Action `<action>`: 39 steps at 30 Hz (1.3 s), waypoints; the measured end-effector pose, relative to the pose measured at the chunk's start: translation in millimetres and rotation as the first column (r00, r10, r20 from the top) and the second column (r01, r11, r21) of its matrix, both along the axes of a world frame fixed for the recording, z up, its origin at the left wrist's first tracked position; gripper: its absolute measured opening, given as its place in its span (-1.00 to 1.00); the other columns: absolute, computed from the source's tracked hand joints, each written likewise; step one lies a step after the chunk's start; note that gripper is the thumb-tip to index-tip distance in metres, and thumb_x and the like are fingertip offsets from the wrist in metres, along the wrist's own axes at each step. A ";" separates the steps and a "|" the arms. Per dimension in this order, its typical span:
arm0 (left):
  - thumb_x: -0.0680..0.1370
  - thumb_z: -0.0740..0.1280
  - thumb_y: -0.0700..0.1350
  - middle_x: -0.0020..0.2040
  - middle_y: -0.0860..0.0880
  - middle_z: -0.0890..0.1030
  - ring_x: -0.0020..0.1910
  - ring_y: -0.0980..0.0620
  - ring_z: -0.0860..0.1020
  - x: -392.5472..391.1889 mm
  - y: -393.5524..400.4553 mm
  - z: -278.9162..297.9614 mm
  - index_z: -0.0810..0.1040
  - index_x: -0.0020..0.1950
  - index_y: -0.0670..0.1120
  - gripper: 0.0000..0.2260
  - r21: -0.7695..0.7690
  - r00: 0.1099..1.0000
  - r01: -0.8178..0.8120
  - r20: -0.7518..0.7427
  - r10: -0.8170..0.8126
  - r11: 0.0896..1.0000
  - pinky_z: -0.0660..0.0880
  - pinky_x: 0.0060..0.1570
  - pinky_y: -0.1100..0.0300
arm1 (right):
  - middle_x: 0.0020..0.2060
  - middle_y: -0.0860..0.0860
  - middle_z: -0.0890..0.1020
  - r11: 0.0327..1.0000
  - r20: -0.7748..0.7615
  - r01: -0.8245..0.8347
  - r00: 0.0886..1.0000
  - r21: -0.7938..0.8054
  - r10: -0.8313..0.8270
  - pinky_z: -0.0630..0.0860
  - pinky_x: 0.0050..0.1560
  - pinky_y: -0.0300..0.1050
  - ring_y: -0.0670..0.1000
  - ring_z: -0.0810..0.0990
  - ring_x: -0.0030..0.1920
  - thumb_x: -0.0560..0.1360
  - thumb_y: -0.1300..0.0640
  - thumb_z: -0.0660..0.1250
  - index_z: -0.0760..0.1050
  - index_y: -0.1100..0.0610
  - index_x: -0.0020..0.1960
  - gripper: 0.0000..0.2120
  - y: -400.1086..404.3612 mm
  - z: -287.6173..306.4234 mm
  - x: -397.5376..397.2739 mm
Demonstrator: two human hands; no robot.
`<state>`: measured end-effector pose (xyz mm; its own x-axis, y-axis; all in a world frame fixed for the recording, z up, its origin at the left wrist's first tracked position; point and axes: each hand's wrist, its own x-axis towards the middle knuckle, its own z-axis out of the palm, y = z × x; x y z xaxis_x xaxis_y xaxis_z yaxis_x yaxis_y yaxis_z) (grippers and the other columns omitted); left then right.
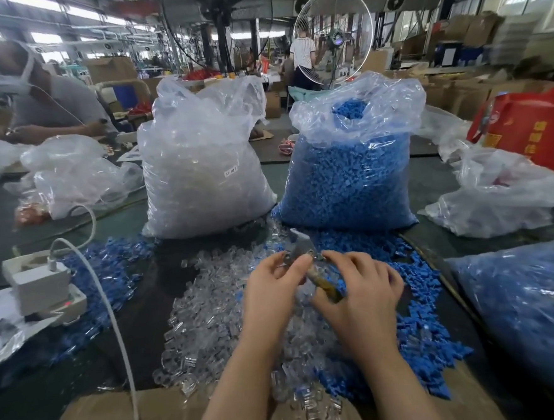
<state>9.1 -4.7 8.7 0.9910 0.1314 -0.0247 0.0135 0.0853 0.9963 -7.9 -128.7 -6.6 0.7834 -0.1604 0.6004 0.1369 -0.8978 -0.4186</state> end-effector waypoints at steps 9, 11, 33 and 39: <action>0.53 0.42 -0.08 -0.29 0.02 0.67 -0.30 0.14 0.61 -10.5 5.1 -4.8 0.61 -0.07 -0.11 -0.90 -0.155 0.993 -0.038 0.102 0.054 0.987 0.53 -0.27 0.32 | 0.05 -0.01 0.59 0.988 -0.230 -0.017 0.973 -0.151 -0.018 0.39 0.24 0.13 0.12 0.54 0.07 0.30 -0.02 0.49 0.48 -0.03 0.30 -0.42 1.9 4.6 -10.1; 0.55 0.33 0.12 -0.15 0.16 0.67 -0.12 0.23 0.60 -11.3 7.2 -5.7 0.59 -0.03 0.07 -0.84 0.178 0.986 -0.063 0.164 0.033 0.982 0.50 -0.08 0.31 | 0.03 -0.02 0.59 0.992 -0.289 -0.002 0.957 -0.123 -0.034 0.44 0.03 0.02 0.09 0.54 0.01 0.37 -0.02 0.45 0.46 -0.02 0.26 -0.52 1.7 7.8 -9.6; 0.51 0.19 0.36 0.17 0.14 0.43 0.23 0.09 0.36 -20.6 16.0 -28.6 0.46 0.23 0.22 -0.61 0.921 0.990 0.051 0.004 -0.139 0.386 0.25 0.34 -0.05 | 0.15 0.11 0.48 0.971 -0.633 0.185 0.736 -0.152 -0.239 0.30 -0.31 -0.09 0.13 0.60 -0.04 0.57 -0.03 0.29 0.41 0.14 0.24 -0.67 -14.6 -0.9 -5.4; 0.52 0.31 0.24 0.04 0.16 0.50 -0.05 0.21 0.50 -20.0 19.9 -24.4 0.52 0.15 0.19 -0.74 0.877 0.985 0.032 0.052 -0.162 0.479 0.42 -0.12 0.31 | 0.14 0.10 0.51 0.977 -0.634 0.178 0.744 -0.116 -0.210 0.37 -0.24 -0.06 0.13 0.59 -0.02 0.57 -0.04 0.30 0.42 0.13 0.24 -0.67 -14.7 -0.5 -3.5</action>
<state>-11.0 15.2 -15.7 0.9849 -0.0763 0.1552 -0.1504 -0.8210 0.5508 -11.4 -143.5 -7.2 0.9411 -0.3375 -0.0194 -0.3273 -0.8950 -0.3031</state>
